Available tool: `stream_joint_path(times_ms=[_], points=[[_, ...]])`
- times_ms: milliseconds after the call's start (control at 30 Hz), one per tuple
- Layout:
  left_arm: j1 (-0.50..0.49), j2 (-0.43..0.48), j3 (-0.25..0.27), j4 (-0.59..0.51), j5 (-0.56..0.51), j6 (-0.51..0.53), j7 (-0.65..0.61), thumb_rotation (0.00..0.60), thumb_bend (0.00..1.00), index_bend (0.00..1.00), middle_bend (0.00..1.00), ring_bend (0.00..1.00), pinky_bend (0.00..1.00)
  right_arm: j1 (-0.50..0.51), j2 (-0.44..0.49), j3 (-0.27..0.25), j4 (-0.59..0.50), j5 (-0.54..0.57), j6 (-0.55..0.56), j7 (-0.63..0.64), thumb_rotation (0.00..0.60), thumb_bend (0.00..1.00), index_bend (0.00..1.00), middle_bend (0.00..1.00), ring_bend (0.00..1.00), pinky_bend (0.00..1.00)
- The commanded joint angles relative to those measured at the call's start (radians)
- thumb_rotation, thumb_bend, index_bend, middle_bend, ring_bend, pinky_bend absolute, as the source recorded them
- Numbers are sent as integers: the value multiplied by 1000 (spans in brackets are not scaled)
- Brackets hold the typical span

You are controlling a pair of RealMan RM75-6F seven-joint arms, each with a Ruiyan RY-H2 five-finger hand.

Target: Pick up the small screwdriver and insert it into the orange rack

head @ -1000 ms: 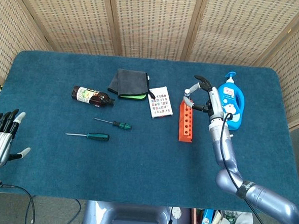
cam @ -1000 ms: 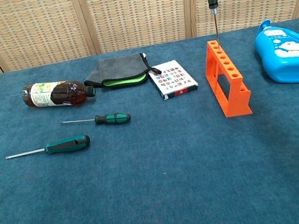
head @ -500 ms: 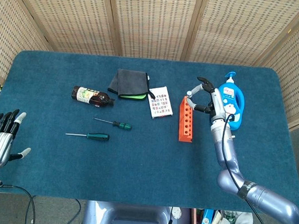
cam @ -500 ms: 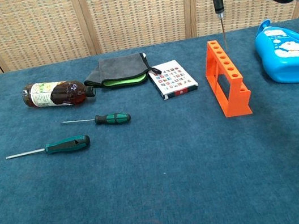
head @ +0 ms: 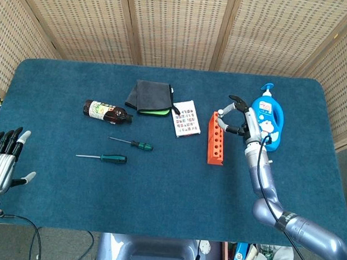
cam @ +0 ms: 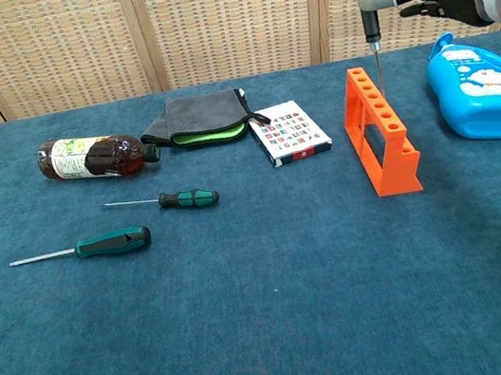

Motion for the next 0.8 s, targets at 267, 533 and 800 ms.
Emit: stream_joint_path(times_ms=[267, 533, 800], points=[[1, 1, 0, -1, 2, 2, -2, 600, 0, 0, 0, 0, 0, -2, 12, 13, -22, -17, 16, -2, 600, 296, 614, 131, 0, 22], [2, 3, 0, -1, 3, 5, -9, 600, 0, 0, 0, 0, 0, -1, 26, 19, -51, -11, 30, -21, 600, 296, 614, 130, 0, 22], [2, 4, 0, -1, 3, 5, -10, 600, 0, 0, 0, 0, 0, 1, 28, 16, -65, -4, 35, -34, 600, 296, 614, 131, 0, 22]])
